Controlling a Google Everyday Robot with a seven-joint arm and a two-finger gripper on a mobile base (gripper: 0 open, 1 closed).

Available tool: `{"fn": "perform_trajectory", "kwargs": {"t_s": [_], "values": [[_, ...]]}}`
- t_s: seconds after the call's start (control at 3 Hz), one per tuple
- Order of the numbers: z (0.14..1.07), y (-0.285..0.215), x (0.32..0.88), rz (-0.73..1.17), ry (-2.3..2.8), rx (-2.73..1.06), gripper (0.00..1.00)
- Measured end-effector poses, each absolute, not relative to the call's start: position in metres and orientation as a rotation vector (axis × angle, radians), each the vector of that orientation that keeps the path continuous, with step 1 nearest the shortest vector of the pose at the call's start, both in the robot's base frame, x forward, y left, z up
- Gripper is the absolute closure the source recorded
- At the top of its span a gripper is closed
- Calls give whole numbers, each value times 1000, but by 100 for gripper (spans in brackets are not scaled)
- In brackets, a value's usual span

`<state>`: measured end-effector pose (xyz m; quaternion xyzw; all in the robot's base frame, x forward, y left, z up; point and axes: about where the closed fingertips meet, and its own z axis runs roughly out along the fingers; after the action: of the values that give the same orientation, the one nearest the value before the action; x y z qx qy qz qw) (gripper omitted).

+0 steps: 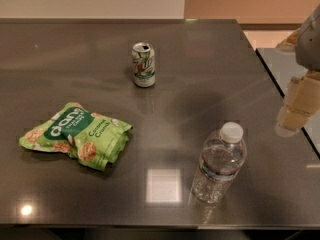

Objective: Knock water bottle over

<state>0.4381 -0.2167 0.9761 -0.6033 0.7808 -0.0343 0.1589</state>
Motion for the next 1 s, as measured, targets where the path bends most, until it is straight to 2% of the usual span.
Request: {"fn": "perform_trajectory", "kwargs": {"t_s": [0.33, 1.0], "values": [[976, -217, 438, -98, 2232, -1725, 0], [967, -211, 423, 141, 2111, -1846, 0]]}}
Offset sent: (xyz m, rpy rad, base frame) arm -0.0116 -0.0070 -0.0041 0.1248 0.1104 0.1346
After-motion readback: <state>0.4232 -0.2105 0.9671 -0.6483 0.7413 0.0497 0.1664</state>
